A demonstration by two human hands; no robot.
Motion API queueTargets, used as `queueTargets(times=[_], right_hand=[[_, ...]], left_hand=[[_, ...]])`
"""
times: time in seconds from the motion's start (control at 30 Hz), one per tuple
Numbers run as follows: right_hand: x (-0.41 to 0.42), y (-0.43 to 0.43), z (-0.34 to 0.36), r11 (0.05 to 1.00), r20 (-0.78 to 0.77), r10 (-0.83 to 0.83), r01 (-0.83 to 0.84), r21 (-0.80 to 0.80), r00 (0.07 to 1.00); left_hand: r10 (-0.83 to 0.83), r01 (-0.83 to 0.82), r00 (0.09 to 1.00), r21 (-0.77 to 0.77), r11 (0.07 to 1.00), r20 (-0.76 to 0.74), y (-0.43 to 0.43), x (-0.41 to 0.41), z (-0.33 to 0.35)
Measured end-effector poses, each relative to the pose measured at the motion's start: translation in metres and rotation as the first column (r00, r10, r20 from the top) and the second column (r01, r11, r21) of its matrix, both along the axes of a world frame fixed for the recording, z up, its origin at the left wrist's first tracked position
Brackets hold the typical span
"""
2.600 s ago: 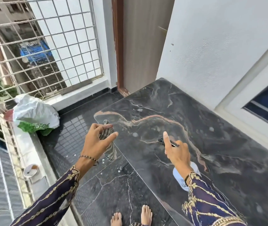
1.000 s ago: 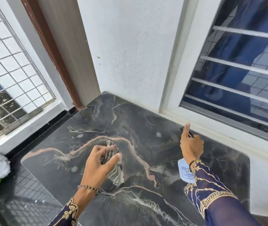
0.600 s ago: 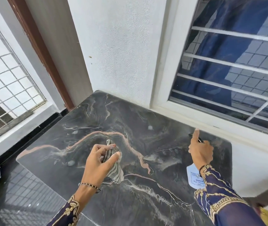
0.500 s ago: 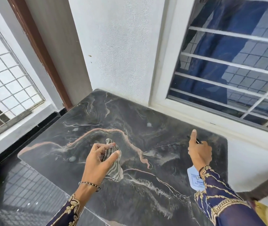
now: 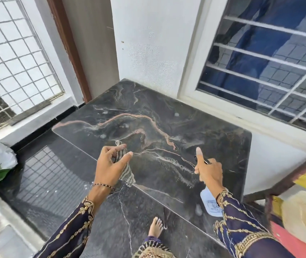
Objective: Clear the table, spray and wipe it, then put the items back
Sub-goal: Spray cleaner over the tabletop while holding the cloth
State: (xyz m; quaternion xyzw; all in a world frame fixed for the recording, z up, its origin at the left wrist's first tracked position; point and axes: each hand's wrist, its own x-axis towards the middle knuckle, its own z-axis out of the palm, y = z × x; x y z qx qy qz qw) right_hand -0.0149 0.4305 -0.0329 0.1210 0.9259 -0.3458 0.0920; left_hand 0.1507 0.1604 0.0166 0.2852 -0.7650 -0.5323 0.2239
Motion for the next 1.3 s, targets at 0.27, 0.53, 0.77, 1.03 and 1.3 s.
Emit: queueTargets(times=[0.27, 0.53, 0.77, 1.03, 1.3], right_hand=[[0.076, 0.003, -0.006, 0.998, -0.028, 0.063, -0.062, 0.021, 0.998], [0.117, 0.033, -0.007, 1.000, -0.047, 0.025, -0.024, 0.007, 0.999], [0.124, 0.099, -0.021, 0.996, 0.021, -0.085, 0.085, -0.009, 0.996], [0.134, 0.158, -0.028, 0.987, 0.019, -0.150, 0.149, 0.063, 0.988], [0.089, 0.198, -0.031, 0.956, 0.029, -0.249, 0.250, -0.150, 0.968]], left_hand=[[-0.002, 0.002, 1.000, -0.005, 1.000, 0.025, 0.016, 0.046, 0.001], [-0.057, 0.057, 0.998, 0.057, 0.997, -0.005, 0.037, 0.049, 0.000], [-0.156, 0.158, 0.987, 0.103, 0.982, -0.028, 0.065, 0.020, 0.005], [-0.308, 0.309, 0.951, 0.190, 0.932, -0.035, 0.117, -0.027, 0.004], [-0.386, 0.379, 0.923, 0.210, 0.901, -0.010, 0.176, -0.080, 0.005]])
